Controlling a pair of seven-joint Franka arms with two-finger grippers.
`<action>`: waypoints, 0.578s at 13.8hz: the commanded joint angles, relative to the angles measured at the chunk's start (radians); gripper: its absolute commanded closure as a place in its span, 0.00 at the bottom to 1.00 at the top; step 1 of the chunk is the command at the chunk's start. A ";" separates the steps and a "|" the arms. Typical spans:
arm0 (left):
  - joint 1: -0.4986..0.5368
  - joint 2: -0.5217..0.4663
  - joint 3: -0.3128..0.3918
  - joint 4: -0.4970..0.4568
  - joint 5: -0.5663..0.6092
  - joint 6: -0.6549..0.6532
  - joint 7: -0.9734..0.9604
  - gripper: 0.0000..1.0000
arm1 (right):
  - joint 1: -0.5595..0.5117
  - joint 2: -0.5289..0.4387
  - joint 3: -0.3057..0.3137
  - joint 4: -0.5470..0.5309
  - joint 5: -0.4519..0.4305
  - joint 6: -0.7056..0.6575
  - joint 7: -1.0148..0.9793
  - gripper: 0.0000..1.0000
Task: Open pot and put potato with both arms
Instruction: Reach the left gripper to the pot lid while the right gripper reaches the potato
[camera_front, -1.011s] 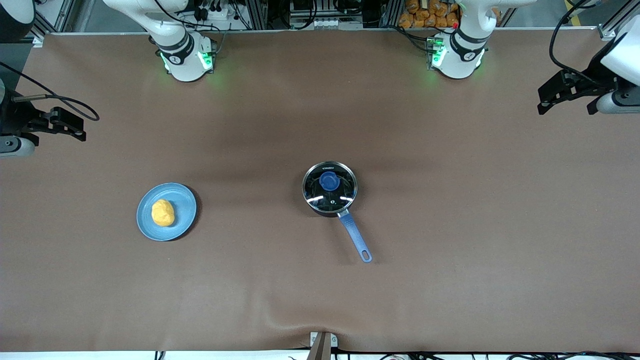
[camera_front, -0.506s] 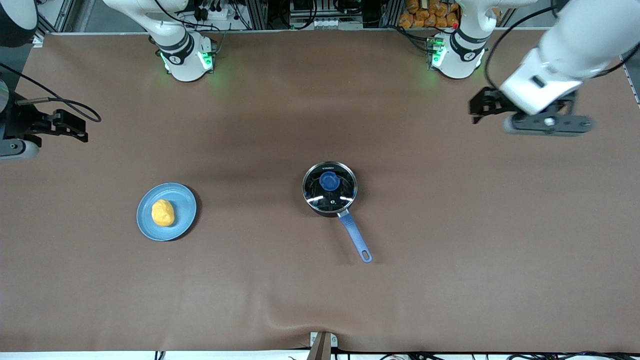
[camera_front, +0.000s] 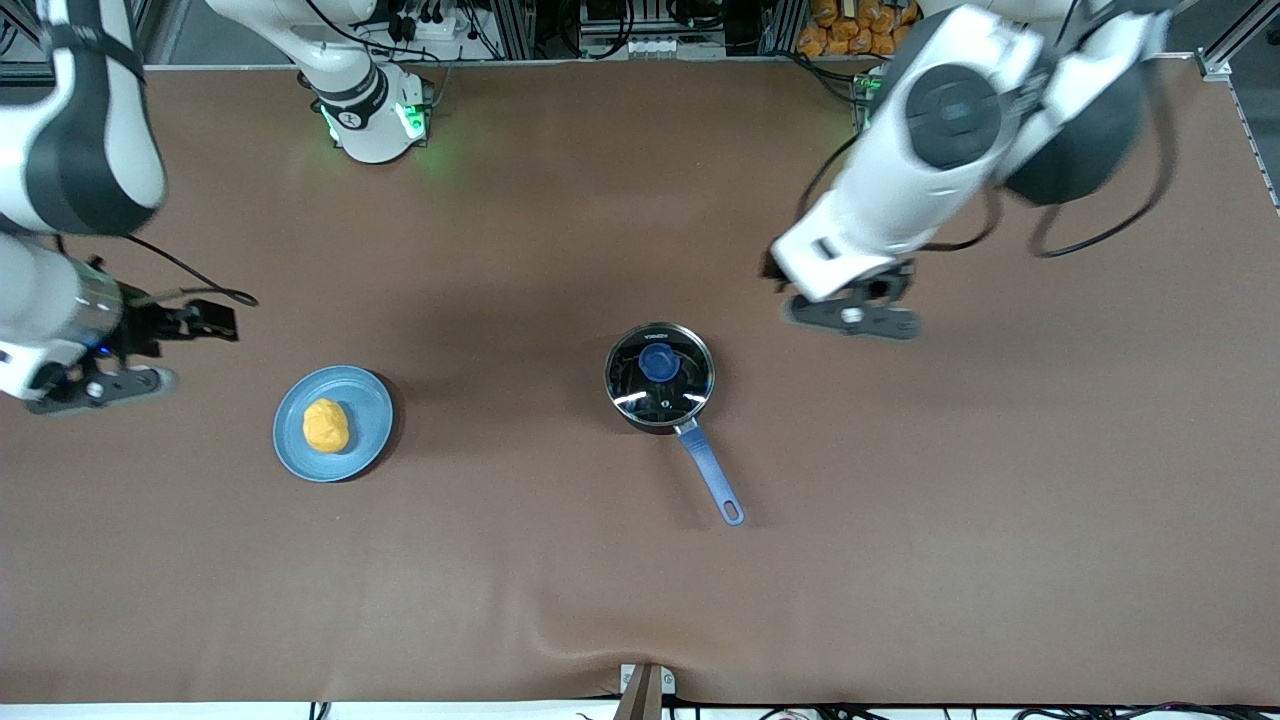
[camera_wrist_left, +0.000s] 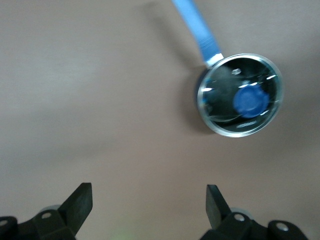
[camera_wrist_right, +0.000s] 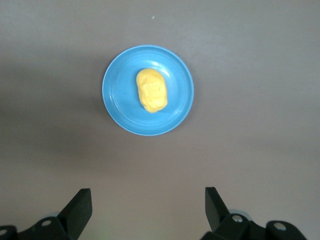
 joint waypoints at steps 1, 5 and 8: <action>-0.111 0.083 0.008 0.046 0.046 0.065 -0.136 0.00 | -0.016 0.042 0.005 -0.098 0.043 0.122 -0.022 0.00; -0.164 0.188 0.012 0.046 0.093 0.234 -0.209 0.00 | -0.035 0.216 0.005 -0.099 0.106 0.264 -0.075 0.00; -0.201 0.260 0.018 0.054 0.113 0.358 -0.437 0.00 | -0.035 0.302 0.005 -0.098 0.111 0.373 -0.092 0.00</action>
